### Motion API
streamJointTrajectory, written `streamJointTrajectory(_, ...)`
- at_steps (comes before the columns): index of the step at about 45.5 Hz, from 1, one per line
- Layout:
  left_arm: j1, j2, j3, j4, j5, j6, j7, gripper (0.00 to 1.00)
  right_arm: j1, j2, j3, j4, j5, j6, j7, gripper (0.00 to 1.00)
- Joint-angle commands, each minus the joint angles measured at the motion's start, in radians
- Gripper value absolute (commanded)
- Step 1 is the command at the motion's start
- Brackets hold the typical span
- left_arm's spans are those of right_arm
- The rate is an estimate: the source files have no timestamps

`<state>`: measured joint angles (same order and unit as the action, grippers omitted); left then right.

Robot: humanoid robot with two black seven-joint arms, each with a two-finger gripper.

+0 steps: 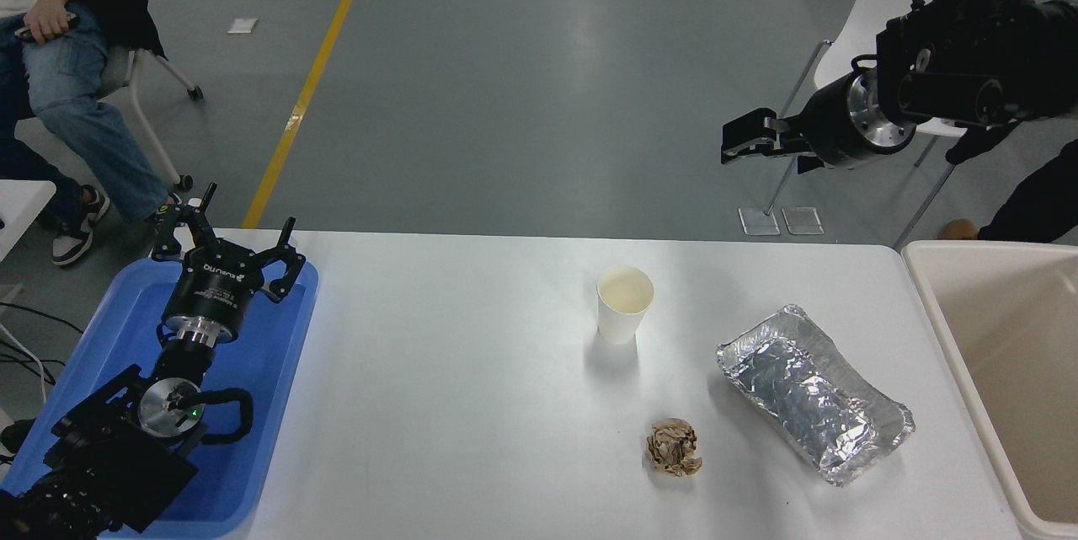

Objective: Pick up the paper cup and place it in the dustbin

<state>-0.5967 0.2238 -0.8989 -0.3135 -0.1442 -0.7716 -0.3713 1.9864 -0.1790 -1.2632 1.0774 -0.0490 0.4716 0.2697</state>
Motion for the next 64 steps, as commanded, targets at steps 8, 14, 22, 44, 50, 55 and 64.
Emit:
streamJointTrajectory(8, 0.000, 0.000, 0.000, -0.001, 0.000, 0.000, 0.000, 1.00, 0.009, 0.016, 0.128, 0.065, -0.002, 0.024, -0.001, 1.00)
streamJointTrajectory(14, 0.000, 0.000, 0.000, 0.001, 0.000, 0.000, 0.000, 1.00, -0.049, 0.024, 0.130, 0.053, -0.003, -0.017, -0.001, 1.00)
streamJointTrajectory(22, 0.000, 0.000, 0.000, -0.001, 0.000, 0.000, 0.000, 1.00, -0.172, 0.079, 0.128, 0.015, 0.000, -0.132, -0.001, 1.00)
streamJointTrajectory(44, 0.000, 0.000, 0.000, -0.001, 0.000, 0.000, 0.000, 1.00, -0.416, 0.107, 0.131, -0.097, 0.023, -0.332, -0.119, 1.00)
streamJointTrajectory(50, 0.000, 0.000, 0.000, -0.001, 0.000, 0.000, 0.000, 1.00, -0.480, 0.107, 0.131, -0.102, 0.109, -0.392, -0.121, 1.00)
streamJointTrajectory(55, 0.000, 0.000, 0.000, -0.001, 0.000, 0.000, 0.000, 1.00, -0.526, 0.110, 0.136, -0.134, 0.135, -0.433, -0.121, 1.00)
streamJointTrajectory(64, 0.000, 0.000, 0.000, 0.001, 0.000, 0.000, 0.000, 1.00, -0.566, 0.121, 0.182, -0.175, 0.133, -0.445, -0.121, 1.00)
